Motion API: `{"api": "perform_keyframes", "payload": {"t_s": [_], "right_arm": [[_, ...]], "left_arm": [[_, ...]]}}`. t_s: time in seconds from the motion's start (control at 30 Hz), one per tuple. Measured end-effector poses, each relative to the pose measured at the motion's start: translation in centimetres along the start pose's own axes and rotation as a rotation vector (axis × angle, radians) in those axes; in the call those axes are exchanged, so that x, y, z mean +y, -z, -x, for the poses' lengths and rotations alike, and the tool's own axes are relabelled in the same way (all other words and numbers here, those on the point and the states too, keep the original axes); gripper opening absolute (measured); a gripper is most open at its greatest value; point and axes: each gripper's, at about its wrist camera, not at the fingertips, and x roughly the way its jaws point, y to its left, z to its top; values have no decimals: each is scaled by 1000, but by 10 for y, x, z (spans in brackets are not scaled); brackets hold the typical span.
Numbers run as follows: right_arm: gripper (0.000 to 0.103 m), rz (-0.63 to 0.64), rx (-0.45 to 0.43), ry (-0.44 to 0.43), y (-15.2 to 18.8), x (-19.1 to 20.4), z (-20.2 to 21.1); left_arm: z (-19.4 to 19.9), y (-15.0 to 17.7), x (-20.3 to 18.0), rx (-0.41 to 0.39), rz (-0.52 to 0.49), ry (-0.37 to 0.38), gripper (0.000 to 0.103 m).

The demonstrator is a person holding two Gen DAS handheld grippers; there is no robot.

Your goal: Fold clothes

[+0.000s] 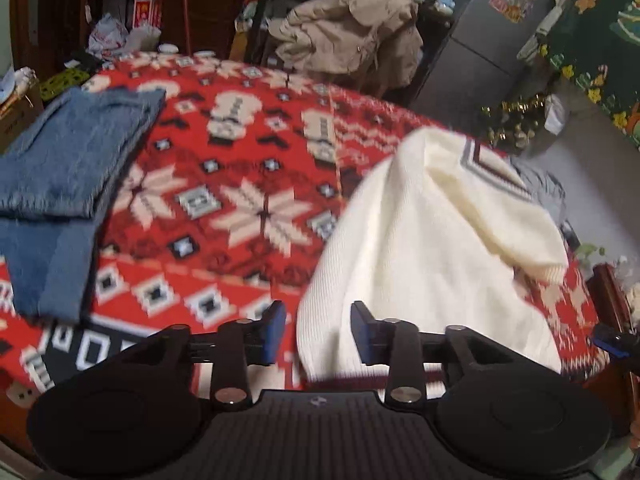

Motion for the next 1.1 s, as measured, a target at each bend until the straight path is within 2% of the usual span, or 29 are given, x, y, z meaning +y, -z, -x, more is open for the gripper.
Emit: {"api": "perform_keyframes", "payload": {"t_s": [0.13,0.3,0.4,0.47,0.53,0.63,0.7,0.73,0.77,0.83,0.93,1.07,1.1], "right_arm": [[36,35,-22,-7,-17,8,-6],[40,56,-15,-29,-40,17,-36],[42,87,-17,-29,-52,24,-56],[48,120,-17,-22,-59,31,-70],[54,134,5,-19,-65,33,-87],[55,126,50,-24,-71,29,-112],[55,112,83,-29,-73,25,-128],[51,108,91,-29,-74,22,-133],[37,104,100,-29,-74,20,-138],[29,100,121,-35,-74,16,-146],[25,93,131,-58,-75,12,-149],[25,102,139,-60,-81,11,-150],[25,105,140,-58,-82,11,-151]], "left_arm": [[-9,-18,-3,-8,11,16,41],[-24,-42,-16,0,-16,50,46],[-36,-58,-30,7,-62,70,49],[-48,-72,-42,15,-106,67,52],[-61,-86,-55,23,-142,67,55],[-80,-105,-73,35,-209,86,60],[-97,-119,-88,42,-268,92,62],[-109,-126,-97,51,-300,94,62],[-121,-133,-105,61,-332,96,62],[-150,-144,-121,88,-395,96,62],[-193,-160,-141,127,-480,89,62],[-228,-177,-155,181,-463,154,61],[-234,-179,-157,191,-454,154,58]]}}
